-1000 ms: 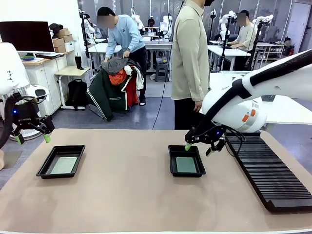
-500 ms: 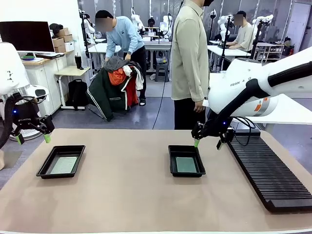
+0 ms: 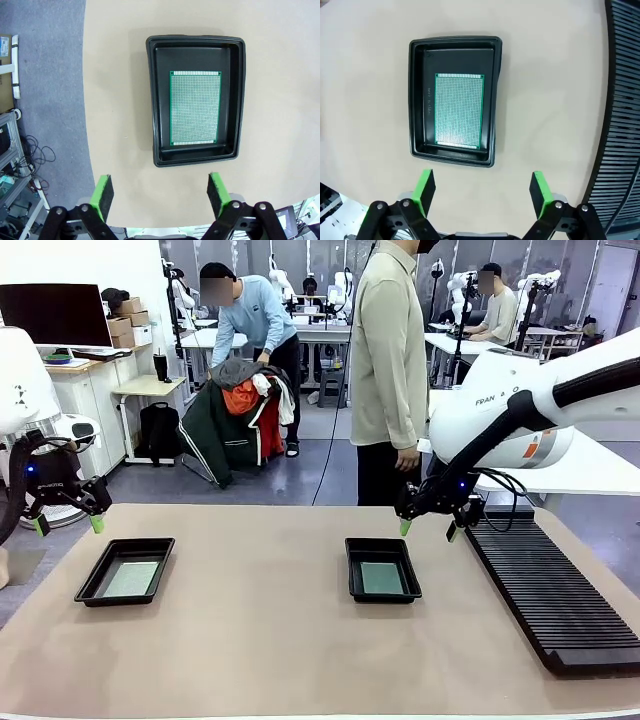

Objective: Inspect and transfer BCBs to ESD trays.
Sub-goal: Pick up the Blank PCB from the PCB Rack and place it in the right ESD tray, then pick up the ESD tray and place it on the left side of the table.

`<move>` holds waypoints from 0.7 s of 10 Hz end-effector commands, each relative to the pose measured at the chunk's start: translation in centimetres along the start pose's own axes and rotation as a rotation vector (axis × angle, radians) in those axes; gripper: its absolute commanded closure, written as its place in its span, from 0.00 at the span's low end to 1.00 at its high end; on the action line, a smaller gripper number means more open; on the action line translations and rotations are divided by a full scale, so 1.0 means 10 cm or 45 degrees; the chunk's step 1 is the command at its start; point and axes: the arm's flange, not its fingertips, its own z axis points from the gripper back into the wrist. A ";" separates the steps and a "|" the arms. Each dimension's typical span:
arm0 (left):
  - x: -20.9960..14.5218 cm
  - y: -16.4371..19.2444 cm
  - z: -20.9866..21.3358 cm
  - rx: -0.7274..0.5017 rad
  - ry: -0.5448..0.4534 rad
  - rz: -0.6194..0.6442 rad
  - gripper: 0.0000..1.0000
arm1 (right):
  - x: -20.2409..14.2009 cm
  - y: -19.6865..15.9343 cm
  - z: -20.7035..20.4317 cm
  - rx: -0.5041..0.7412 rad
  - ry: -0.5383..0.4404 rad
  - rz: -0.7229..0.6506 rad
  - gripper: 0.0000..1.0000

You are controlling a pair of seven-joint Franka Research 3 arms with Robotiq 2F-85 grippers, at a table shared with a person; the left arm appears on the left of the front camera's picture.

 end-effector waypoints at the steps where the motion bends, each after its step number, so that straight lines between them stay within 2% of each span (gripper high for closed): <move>1: -0.01 0.00 -0.02 0.000 -0.009 0.003 0.00 | -0.02 0.00 -0.03 0.000 -0.005 0.004 0.00; 7: -0.01 0.00 -0.02 0.000 -0.009 0.003 0.00 | -0.02 0.00 -0.03 0.000 -0.005 0.004 0.00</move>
